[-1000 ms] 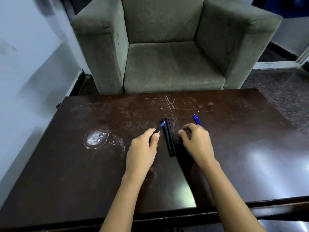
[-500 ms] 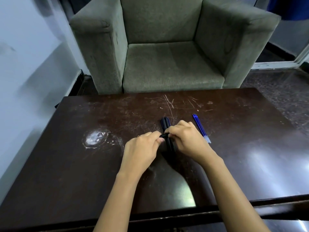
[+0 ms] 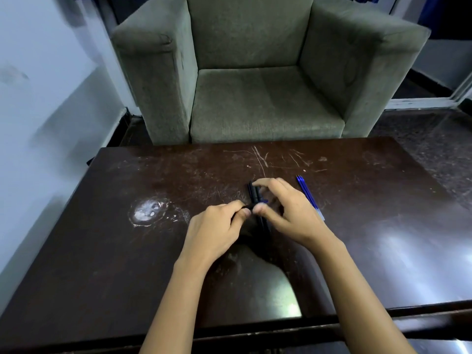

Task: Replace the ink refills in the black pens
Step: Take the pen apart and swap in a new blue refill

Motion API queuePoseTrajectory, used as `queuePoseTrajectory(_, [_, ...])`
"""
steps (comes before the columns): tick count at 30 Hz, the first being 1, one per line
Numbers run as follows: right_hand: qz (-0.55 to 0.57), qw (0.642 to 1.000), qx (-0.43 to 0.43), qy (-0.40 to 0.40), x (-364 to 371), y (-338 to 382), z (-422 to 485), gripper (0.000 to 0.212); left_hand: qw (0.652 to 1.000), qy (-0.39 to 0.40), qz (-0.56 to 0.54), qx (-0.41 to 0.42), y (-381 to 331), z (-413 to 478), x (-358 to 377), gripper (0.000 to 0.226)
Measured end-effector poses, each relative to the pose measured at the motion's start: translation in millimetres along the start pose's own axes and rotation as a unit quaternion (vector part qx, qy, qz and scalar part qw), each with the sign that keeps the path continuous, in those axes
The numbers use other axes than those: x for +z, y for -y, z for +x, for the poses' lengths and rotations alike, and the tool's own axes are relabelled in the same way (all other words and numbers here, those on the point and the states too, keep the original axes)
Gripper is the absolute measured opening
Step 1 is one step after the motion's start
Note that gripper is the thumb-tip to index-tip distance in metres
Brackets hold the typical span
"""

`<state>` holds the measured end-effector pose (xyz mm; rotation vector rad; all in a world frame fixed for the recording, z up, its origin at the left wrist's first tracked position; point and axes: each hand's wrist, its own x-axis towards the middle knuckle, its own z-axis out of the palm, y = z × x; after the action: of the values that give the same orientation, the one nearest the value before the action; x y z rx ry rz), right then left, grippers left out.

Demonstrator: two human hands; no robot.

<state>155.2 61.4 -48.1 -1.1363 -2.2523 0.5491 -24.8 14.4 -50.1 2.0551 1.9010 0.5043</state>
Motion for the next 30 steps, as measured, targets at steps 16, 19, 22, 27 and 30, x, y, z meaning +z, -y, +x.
queuePoseTrajectory(16, [0.157,0.982,0.105,0.030,-1.0,-4.7,1.2,0.014,1.000,-0.014,0.017,0.013,-8.1,2.2,9.7,0.027])
queuePoseTrajectory(19, [0.218,0.967,0.128,0.027,-2.2,-6.8,0.4,0.027,1.000,-0.015,0.018,0.012,-9.3,2.3,9.1,0.027])
queuePoseTrajectory(22, [0.211,0.967,0.146,0.002,-0.1,-7.8,0.7,0.008,1.000,-0.013,0.018,0.012,-12.4,1.3,10.0,0.028])
queuePoseTrajectory(27, [0.252,0.959,0.124,0.029,-3.3,-9.8,-0.3,0.021,1.000,-0.017,0.020,0.012,-13.7,2.4,9.9,0.027])
queuePoseTrajectory(30, [0.230,0.963,0.138,0.014,-5.4,-6.2,-0.7,0.012,1.000,-0.012,0.017,0.018,-14.3,2.0,9.8,0.027])
